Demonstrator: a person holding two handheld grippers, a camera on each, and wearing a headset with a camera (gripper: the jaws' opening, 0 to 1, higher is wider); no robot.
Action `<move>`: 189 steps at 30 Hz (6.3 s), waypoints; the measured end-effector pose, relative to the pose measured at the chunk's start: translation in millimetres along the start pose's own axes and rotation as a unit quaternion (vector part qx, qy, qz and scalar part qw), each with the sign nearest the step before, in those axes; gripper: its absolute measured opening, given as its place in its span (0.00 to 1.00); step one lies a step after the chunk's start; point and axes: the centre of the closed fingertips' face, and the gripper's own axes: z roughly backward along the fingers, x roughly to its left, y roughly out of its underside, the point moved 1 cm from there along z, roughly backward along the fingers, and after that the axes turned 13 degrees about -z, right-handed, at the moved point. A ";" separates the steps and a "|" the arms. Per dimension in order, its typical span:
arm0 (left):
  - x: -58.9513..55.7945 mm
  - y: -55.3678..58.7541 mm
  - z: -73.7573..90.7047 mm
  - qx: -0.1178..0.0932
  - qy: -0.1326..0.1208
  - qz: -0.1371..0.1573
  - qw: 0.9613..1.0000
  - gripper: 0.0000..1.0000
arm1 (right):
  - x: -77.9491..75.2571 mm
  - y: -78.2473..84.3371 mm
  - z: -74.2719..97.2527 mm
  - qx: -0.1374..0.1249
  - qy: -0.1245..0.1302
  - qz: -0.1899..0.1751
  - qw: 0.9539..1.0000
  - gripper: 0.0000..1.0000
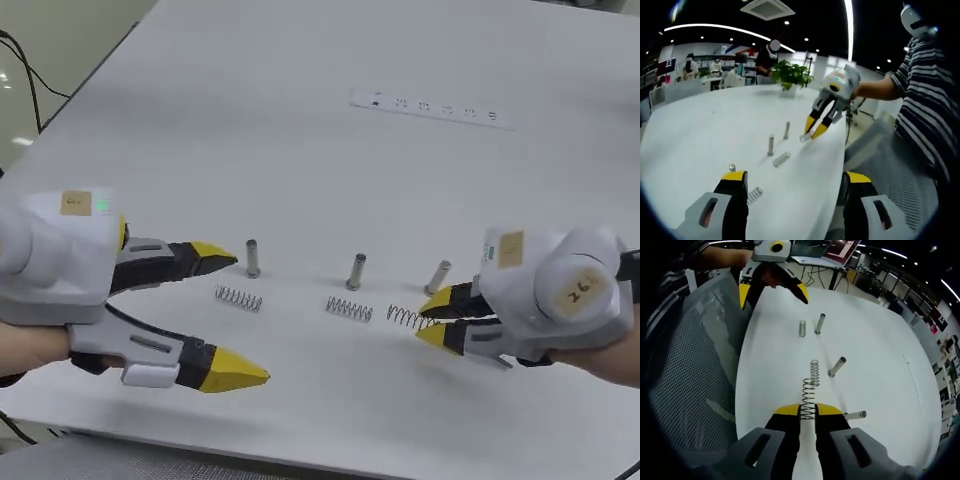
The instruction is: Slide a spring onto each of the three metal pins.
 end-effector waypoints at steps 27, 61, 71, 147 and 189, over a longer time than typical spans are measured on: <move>-17.3 -29.8 -77.8 -0.020 0.075 -0.057 0.995 0.36 | 21.4 -22.5 5.6 -0.017 -0.024 0.077 0.997 0.07; -27.7 -37.7 -94.0 -0.063 0.105 -0.078 0.989 0.03 | 28.8 -36.5 12.2 -0.044 -0.045 0.075 0.995 0.07; -33.6 -35.6 -95.0 -0.058 0.141 -0.078 0.985 0.03 | 26.5 -24.6 9.2 -0.034 -0.051 0.047 0.997 0.10; -32.7 -26.6 -100.9 -0.034 0.131 -0.098 0.986 0.03 | 42.3 -79.1 22.6 -0.152 -0.092 0.062 0.982 0.06; -20.2 -20.2 -73.3 -0.007 0.125 -0.087 0.988 0.27 | 36.4 -72.5 18.2 -0.124 -0.068 0.073 0.987 0.06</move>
